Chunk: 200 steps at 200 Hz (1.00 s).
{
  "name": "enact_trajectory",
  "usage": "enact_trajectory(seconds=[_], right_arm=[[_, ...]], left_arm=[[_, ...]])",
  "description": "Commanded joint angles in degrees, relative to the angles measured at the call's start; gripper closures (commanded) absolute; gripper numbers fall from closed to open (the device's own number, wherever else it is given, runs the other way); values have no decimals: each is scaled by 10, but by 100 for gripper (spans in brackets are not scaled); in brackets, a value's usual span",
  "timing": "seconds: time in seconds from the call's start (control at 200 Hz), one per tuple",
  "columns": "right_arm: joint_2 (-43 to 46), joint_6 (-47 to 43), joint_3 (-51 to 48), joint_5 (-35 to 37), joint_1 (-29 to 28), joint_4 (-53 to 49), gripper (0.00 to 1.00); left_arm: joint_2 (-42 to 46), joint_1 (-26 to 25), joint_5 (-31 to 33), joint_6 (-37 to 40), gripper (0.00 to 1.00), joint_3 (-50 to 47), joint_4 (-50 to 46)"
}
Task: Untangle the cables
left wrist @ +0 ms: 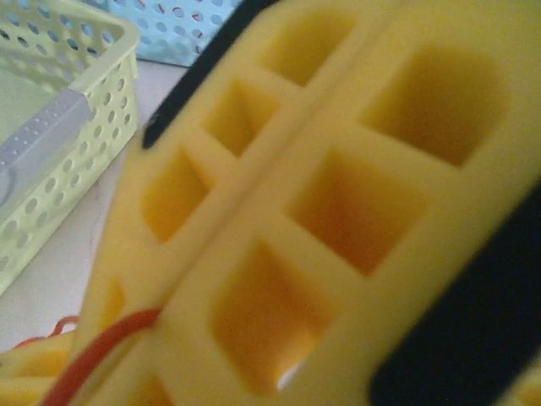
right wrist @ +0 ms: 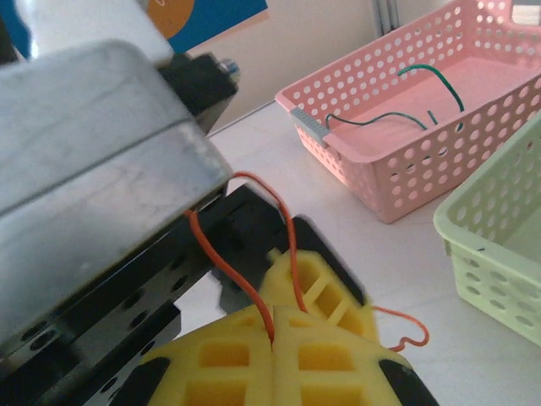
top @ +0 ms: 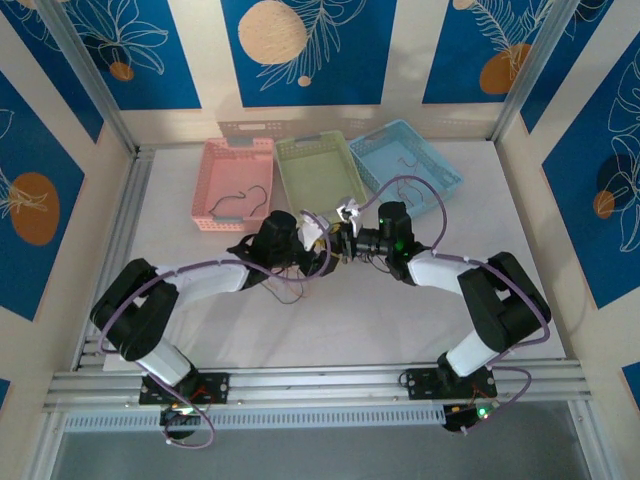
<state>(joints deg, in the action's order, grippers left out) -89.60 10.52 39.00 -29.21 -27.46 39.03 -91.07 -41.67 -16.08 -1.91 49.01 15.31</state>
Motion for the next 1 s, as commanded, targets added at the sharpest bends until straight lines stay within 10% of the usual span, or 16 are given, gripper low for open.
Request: enact_trajectory(seconds=[0.0,0.18,0.47,0.995], right_arm=[[-5,8,13,-21,1,12,100],[2,10,6,-1,3,16,93],[29,24,-24,134,3,31,52],[-4,-44,-28,103,-52,80,45]], left_arm=[[-2,-3,48,19,50,8,-6],[23,-5,68,18,100,-21,17],[102,41,41,-80,100,-95,130],[193,130,-30,-239,100,-47,116]])
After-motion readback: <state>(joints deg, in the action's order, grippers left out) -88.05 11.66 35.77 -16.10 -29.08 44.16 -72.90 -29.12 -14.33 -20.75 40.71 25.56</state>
